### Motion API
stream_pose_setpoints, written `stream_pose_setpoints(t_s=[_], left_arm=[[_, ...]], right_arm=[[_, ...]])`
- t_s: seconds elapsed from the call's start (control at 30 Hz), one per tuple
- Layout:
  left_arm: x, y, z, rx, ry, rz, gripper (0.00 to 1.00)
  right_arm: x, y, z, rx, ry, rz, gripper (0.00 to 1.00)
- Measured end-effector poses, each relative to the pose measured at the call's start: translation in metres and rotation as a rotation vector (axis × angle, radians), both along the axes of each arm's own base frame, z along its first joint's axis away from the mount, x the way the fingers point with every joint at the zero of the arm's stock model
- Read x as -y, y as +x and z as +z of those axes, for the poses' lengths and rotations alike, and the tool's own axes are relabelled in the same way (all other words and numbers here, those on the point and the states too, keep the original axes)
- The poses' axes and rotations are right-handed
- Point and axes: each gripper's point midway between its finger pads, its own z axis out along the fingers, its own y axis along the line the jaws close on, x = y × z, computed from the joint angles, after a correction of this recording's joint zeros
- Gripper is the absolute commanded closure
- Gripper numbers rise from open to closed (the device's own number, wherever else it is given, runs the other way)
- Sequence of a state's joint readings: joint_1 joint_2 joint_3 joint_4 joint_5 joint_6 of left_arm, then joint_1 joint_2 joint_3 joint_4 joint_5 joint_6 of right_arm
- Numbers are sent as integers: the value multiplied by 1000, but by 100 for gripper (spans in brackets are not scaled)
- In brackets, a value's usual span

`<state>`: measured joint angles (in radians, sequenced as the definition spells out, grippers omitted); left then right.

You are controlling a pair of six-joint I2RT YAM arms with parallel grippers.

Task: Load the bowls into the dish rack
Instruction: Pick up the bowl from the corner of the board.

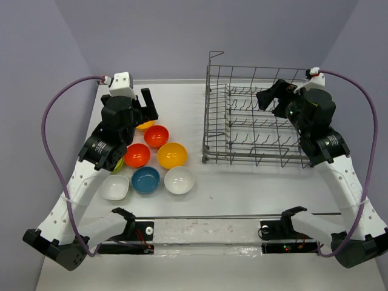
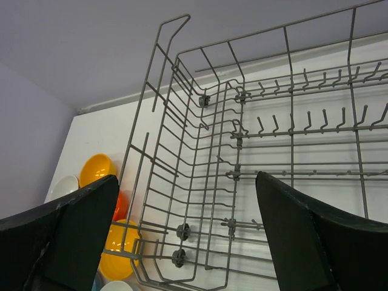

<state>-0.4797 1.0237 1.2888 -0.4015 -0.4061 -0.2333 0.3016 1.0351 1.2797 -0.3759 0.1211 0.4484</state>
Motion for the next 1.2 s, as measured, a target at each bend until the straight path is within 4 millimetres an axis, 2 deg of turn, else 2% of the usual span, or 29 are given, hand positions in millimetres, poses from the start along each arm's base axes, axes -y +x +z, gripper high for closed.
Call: stream_pose_setpoints(t_s=[0.33,0.43,0.5,0.67,0.83,1.1,1.2], left_arm=[[2,0,-1,-3,-2,-12,1],[4,-1,-7,-16,0,-21,1],[6,-3,-19,-40,-1,-32,1],[11,-18,-65,-131,-32,-65,4],[22,-43,-117,-247,-62,-106,7],[50,-65,-151,-382,-10,-205,21],[58,-71,-160,-420,0,-234,23]], right_arm=[[1,-1,-3,-11,-3,-2,0],[1,-1,-4,-17,-5,-1,0],[-1,-2,-6,-23,-5,6,0],[-5,-5,-10,-38,3,33,0],[-8,-9,-15,-54,12,49,0],[-7,-14,-25,-69,19,52,0],[-7,-16,-28,-75,24,50,0]])
